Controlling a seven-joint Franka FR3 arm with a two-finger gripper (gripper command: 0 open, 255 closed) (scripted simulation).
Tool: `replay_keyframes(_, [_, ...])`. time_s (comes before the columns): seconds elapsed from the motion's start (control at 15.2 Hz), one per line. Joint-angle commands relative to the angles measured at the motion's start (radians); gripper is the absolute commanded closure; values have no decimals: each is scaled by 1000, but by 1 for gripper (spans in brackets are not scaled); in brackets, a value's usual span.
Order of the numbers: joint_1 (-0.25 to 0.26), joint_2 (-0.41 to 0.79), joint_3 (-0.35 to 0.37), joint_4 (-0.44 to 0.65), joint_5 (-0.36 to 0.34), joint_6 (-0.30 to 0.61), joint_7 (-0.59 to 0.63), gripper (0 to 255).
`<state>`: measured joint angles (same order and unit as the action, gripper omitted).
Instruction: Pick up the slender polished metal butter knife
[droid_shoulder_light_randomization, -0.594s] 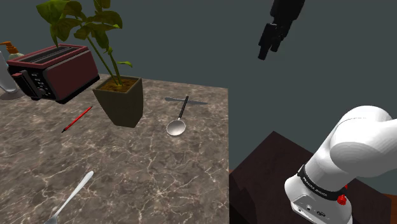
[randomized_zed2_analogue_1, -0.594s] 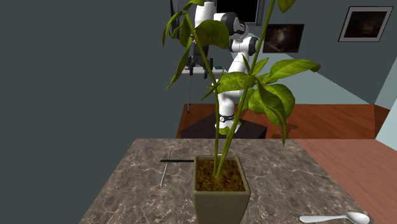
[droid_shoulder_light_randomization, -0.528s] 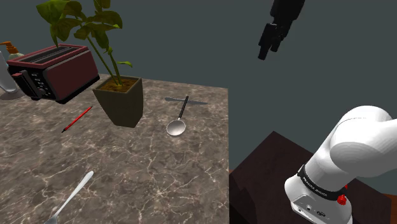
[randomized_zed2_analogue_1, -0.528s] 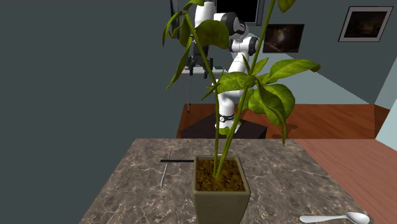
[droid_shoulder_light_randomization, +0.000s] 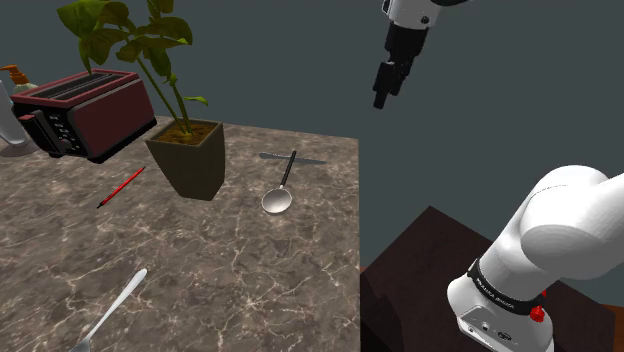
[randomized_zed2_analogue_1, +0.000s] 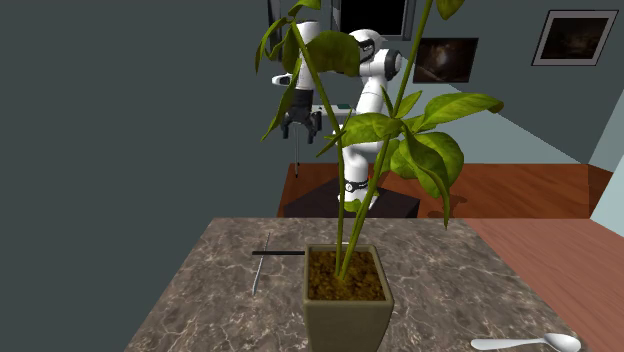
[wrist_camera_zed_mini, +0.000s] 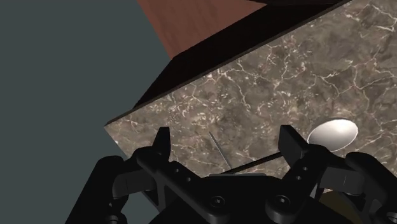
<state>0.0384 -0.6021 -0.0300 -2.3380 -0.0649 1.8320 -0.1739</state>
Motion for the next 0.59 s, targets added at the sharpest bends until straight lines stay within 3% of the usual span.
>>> replay_keyframes(0.0, [12,70,-5,8,3,62,-26,0])
replay_keyframes(0.53, [51,356,-23,96,23,252,-147,0])
